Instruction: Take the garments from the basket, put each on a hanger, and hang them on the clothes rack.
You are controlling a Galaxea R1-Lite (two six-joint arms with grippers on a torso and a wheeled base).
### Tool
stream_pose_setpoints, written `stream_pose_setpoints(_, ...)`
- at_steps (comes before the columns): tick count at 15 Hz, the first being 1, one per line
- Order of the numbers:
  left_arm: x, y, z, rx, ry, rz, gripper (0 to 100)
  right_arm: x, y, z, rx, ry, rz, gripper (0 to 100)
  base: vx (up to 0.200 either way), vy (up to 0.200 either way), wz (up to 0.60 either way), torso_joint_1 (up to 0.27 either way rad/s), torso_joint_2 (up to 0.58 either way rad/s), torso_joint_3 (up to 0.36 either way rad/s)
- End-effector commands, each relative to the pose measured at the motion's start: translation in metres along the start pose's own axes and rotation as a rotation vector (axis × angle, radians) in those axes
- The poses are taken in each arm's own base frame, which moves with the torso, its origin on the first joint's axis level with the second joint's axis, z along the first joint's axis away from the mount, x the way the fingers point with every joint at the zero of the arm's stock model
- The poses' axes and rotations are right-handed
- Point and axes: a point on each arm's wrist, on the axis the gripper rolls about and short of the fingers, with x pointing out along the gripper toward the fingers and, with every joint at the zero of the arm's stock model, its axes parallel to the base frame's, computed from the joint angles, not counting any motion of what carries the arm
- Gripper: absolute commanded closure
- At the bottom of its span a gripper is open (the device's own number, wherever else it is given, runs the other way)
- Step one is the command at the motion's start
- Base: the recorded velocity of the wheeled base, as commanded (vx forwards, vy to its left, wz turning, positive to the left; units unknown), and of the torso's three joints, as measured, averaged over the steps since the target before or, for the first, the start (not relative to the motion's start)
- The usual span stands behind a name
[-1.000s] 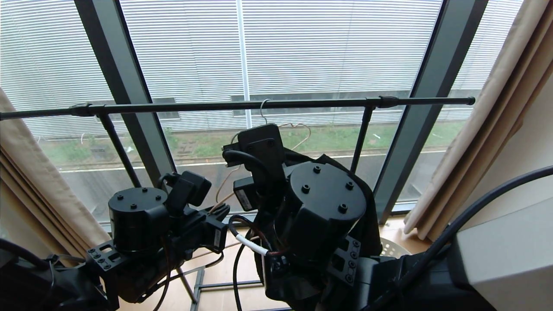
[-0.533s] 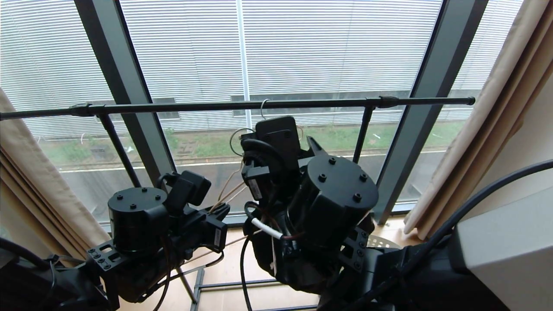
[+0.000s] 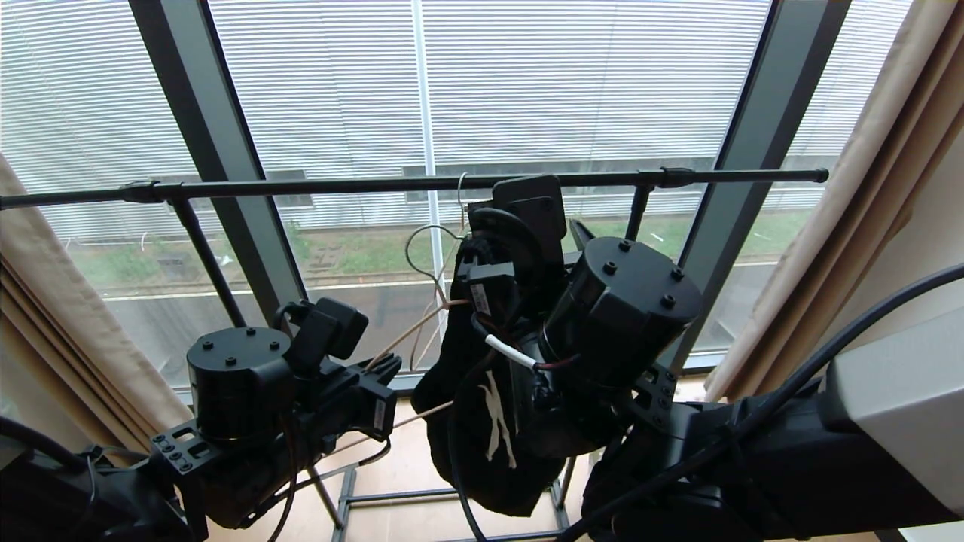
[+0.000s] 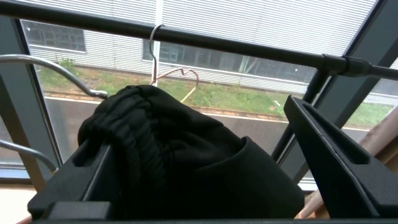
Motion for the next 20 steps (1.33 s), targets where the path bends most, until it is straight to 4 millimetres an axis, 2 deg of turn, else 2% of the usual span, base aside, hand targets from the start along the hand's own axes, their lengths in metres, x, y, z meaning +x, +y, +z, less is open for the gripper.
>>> stream_pose_setpoints(1,0.000,-0.003,-0.001,0.005,0.002,-0.012,100,0.003,0.004,-0.001,0.000,0.000,-0.002,0,0.000,0.000,0.00,0.000,0.00,0.000)
stream_pose_setpoints(4,-0.004,-0.007,-0.001,0.010,-0.030,-0.025,100,0.006,0.012,-0.007,-0.015,0.008,0.003,0,0.000,0.000,0.00,0.000,0.00,0.000)
stream_pose_setpoints(6,-0.003,-0.007,-0.002,0.010,-0.036,-0.024,100,0.000,0.016,-0.008,-0.019,0.009,0.021,0,0.000,0.000,0.00,0.000,0.00,0.000)
stream_pose_setpoints(13,0.001,0.000,-0.001,-0.002,-0.037,0.015,100,-0.013,0.019,-0.011,-0.048,0.018,0.053,0,0.000,0.000,0.00,0.000,0.00,0.000)
stream_pose_setpoints(20,0.006,0.009,0.004,-0.018,-0.058,0.051,100,-0.015,0.018,-0.014,-0.058,0.025,0.058,0,0.000,0.000,0.00,0.000,0.00,0.000)
